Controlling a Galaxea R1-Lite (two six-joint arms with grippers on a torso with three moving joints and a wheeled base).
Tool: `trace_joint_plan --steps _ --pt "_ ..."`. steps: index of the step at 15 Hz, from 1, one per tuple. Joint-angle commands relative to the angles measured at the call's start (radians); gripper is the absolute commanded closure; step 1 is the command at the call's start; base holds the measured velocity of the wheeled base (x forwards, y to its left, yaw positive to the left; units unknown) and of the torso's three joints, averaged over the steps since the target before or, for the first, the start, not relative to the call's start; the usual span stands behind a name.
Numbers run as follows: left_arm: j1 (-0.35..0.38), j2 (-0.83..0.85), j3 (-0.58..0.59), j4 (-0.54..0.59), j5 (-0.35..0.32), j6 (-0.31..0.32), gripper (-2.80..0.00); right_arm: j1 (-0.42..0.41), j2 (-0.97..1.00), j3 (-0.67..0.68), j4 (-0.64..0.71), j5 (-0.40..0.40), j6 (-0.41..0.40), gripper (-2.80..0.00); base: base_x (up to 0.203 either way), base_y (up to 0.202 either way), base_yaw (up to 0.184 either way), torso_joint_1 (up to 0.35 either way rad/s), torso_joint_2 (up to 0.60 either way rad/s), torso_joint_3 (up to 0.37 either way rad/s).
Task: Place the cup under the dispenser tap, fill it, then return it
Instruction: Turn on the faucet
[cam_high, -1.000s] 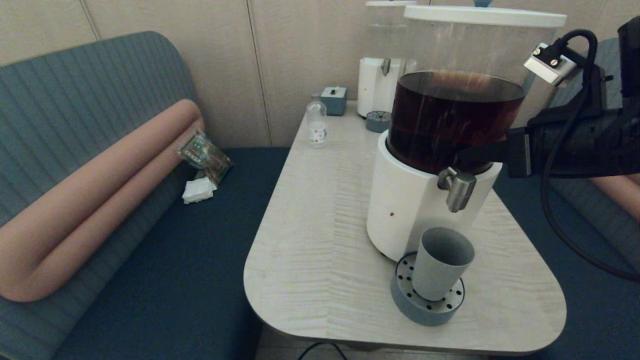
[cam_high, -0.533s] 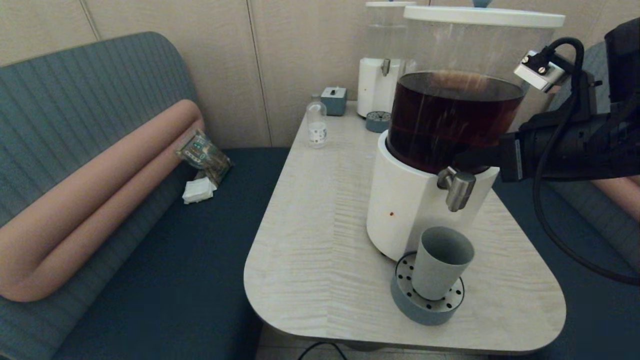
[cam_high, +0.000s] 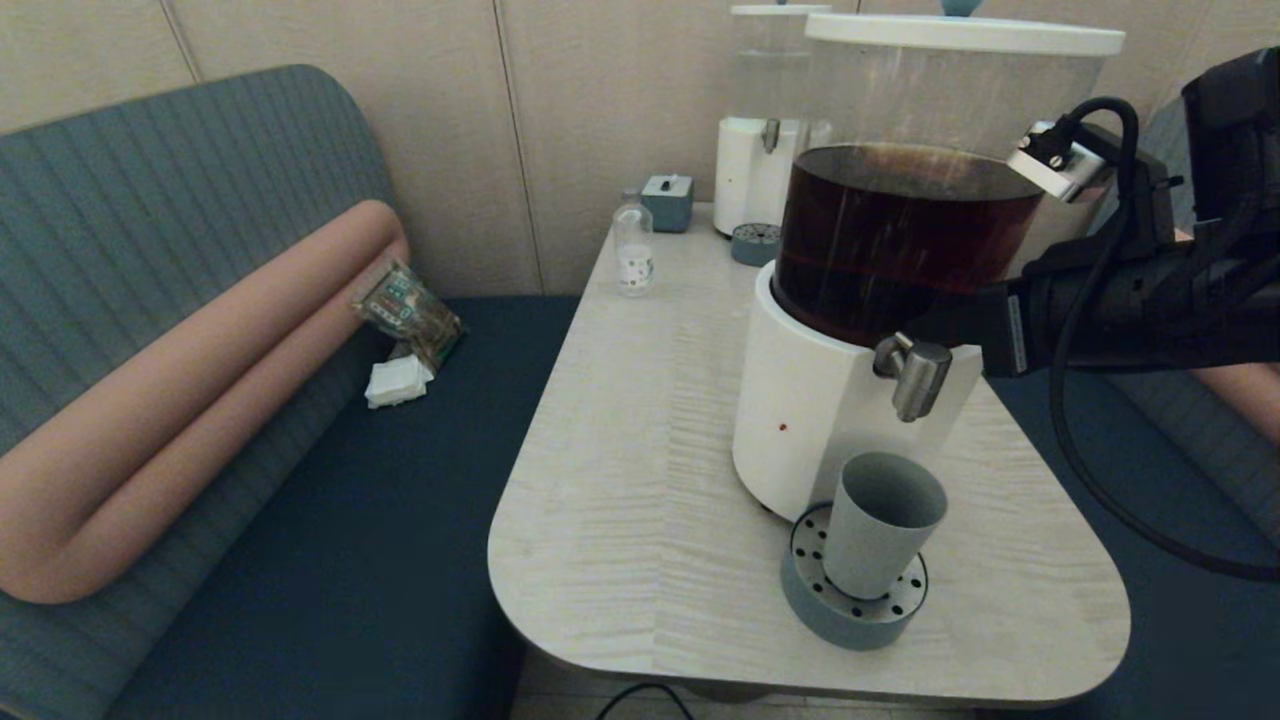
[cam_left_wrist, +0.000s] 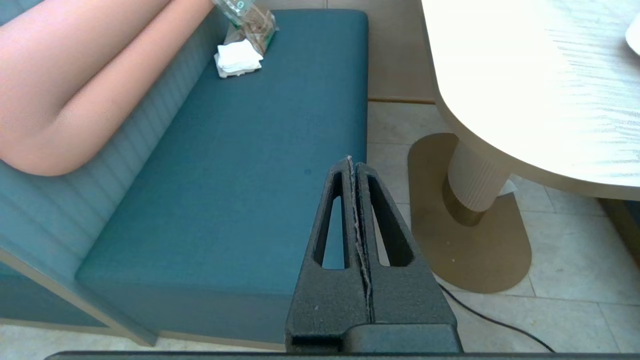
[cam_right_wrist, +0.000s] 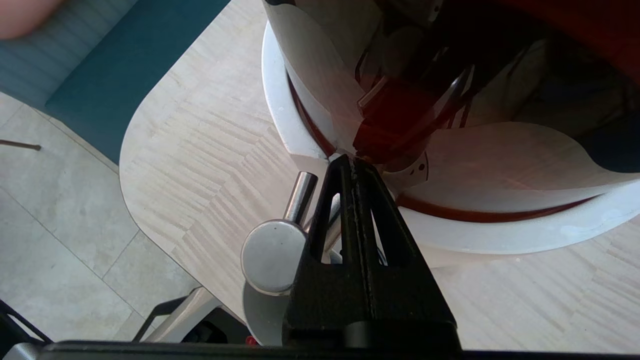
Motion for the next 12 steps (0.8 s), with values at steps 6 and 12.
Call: trace_joint_plan --steps 6,12 --pt "0.001 0.002 0.000 0.000 0.000 -0.001 0.00 0.016 -0.005 0.014 0.000 0.047 -0.002 0.00 0.000 0.000 0.000 0.000 0.00 0.000" --pt "0.001 0.002 0.000 0.000 0.000 0.000 0.00 0.017 -0.012 0.018 -0.005 0.091 -0.001 0.00 0.000 0.000 0.000 0.000 0.00 0.000"
